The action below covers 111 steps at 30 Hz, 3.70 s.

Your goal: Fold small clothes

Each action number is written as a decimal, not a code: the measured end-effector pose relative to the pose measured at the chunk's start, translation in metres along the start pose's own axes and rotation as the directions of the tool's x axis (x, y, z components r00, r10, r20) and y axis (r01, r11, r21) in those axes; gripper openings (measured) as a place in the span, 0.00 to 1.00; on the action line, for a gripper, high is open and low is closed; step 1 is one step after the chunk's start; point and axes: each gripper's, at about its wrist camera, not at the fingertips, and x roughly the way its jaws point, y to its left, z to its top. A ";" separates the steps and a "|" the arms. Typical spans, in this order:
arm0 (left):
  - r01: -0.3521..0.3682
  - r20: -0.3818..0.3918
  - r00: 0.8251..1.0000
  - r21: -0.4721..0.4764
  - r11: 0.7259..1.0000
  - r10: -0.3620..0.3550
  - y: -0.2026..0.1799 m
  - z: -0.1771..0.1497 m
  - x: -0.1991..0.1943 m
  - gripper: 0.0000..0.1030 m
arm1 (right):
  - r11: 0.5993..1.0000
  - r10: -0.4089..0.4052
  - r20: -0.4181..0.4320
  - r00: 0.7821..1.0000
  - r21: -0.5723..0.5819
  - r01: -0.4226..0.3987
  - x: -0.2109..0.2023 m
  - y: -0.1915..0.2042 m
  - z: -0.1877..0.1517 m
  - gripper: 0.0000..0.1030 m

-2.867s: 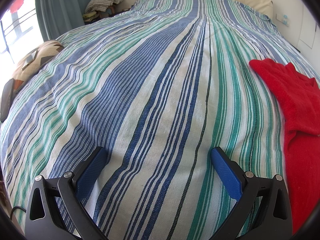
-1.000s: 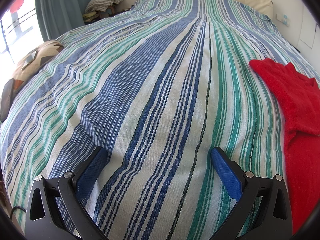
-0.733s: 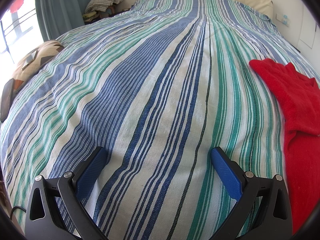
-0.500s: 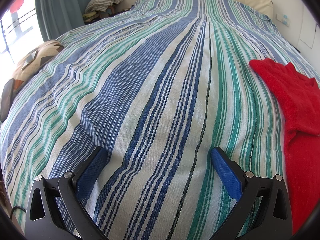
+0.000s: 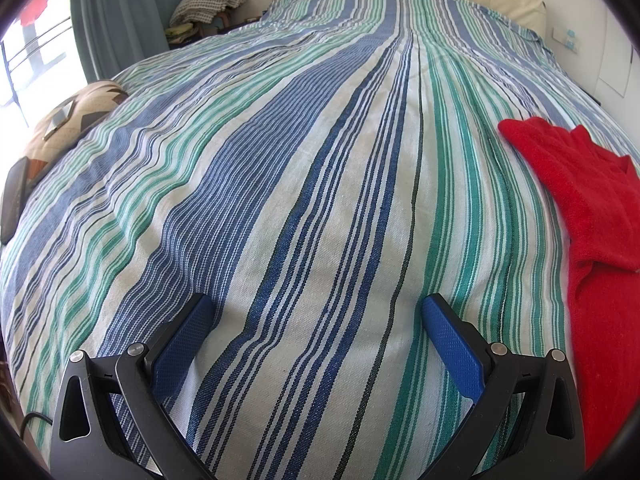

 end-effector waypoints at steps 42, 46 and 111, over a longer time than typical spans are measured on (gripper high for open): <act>0.000 0.000 1.000 -0.001 1.000 0.000 0.000 0.000 -0.001 1.00 | 0.996 0.007 0.077 0.997 0.087 -0.014 -0.025 -0.015 0.003 0.74; 0.000 0.000 1.000 -0.001 1.000 0.000 0.000 0.000 0.000 1.00 | 0.993 -0.003 0.073 0.997 0.119 -0.005 -0.026 -0.024 0.001 0.74; 0.596 -0.101 0.783 -0.164 0.786 -0.614 -0.143 0.138 -0.020 0.08 | 0.961 0.242 0.065 0.968 0.122 -0.248 0.151 0.046 0.265 0.04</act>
